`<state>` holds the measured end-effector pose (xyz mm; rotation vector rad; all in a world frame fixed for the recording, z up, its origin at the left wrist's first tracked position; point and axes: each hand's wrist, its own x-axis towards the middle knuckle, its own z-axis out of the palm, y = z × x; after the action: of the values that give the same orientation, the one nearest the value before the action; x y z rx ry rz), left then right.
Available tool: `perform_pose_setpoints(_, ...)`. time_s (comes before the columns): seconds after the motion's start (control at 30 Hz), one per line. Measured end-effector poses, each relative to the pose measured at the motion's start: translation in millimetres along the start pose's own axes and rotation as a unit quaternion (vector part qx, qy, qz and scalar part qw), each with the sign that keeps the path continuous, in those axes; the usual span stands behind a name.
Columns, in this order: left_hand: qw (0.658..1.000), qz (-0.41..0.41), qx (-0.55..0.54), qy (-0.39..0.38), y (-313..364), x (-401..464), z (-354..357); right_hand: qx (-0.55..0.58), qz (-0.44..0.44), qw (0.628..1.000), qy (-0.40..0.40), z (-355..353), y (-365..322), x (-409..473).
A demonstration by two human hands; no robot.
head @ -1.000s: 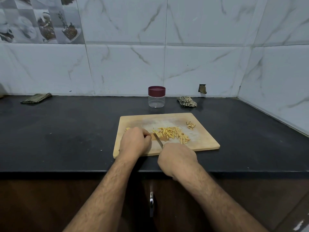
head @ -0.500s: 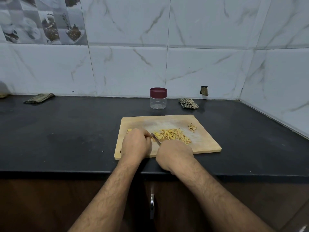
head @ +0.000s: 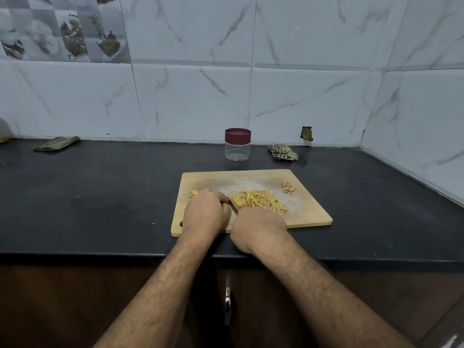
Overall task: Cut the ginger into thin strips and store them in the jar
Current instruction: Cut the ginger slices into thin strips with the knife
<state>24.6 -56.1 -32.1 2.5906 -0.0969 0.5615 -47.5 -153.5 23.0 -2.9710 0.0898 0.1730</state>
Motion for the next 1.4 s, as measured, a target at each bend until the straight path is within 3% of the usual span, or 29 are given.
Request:
perform_pose_setpoints(0.87, 0.999, 0.013, 0.034, 0.004, 5, -5, -4, -0.005, 0.017, 1.0, -0.001, 2, 10, -8)
perform_pose_setpoints(1.2, 0.996, -0.031, -0.056, 0.055, 3, -8, -9, 0.026, -0.001, 0.999, 0.04, 4, 14, -12)
perform_pose_setpoints(1.4, 0.978, -0.091, -0.158, 0.106, 1, -12, -15, 0.014, 0.006, 0.999, 0.035, 3, 15, -7)
